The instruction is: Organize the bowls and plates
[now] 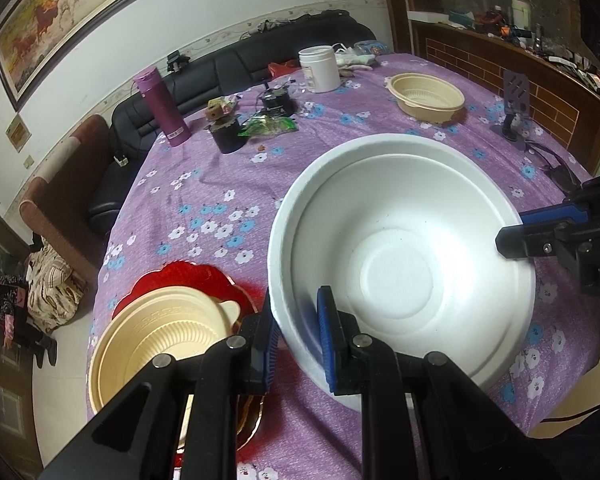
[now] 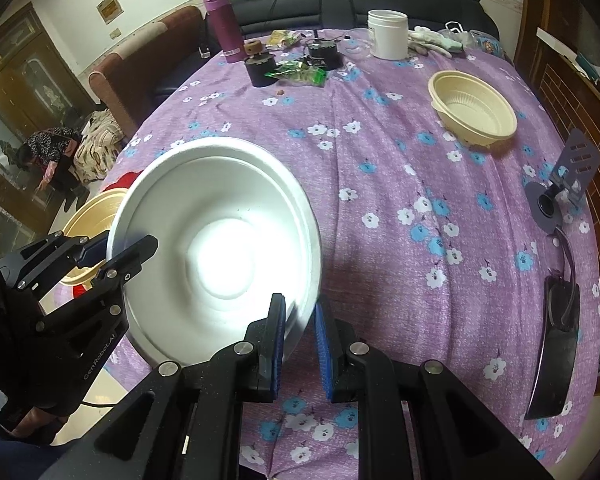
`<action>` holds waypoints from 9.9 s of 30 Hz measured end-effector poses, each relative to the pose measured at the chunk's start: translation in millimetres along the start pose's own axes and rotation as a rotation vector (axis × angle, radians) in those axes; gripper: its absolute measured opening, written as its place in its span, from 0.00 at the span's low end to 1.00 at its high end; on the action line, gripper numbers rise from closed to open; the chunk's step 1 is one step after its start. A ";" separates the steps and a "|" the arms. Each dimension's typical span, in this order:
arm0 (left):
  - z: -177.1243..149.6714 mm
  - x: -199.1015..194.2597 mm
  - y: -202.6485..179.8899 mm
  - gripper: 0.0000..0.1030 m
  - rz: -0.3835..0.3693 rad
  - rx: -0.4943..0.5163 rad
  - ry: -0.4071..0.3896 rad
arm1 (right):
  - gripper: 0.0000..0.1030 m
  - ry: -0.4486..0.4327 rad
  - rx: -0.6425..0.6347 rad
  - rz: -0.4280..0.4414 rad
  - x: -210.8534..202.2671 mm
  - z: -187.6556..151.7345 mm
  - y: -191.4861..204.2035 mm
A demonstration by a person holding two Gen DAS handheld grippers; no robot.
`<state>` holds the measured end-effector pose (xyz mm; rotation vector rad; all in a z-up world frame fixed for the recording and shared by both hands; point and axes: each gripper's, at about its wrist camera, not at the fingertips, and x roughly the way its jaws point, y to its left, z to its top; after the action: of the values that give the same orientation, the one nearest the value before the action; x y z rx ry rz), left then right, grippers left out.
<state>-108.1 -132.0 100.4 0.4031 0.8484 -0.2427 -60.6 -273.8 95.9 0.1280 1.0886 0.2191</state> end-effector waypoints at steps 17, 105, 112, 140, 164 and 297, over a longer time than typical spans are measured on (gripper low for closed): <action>-12.5 -21.2 70.6 0.18 0.072 -0.146 -0.022 | 0.16 0.007 -0.097 0.080 -1.1 32.7 54.3; 65.2 23.3 -3.0 0.34 -0.138 -0.056 0.062 | 0.24 -0.027 0.322 -0.044 5.7 118.4 -145.8; 49.1 21.7 5.0 0.35 -0.077 -0.127 0.101 | 0.27 -0.012 0.259 -0.074 69.0 201.1 -167.7; 62.3 38.4 33.0 0.37 -0.154 -0.136 0.098 | 0.13 0.152 -0.847 0.002 29.6 5.9 17.9; 99.4 83.7 -29.2 0.40 -0.377 -0.014 0.194 | 0.27 0.011 0.479 0.224 -12.6 -36.8 -121.1; 49.6 33.8 -29.2 0.20 -0.114 0.100 0.014 | 0.17 -0.006 0.198 0.078 -8.5 8.0 -56.6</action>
<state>-63.5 -181.6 96.6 0.4510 0.8759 -0.3897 -50.8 -330.7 95.0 0.3483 1.0994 0.1801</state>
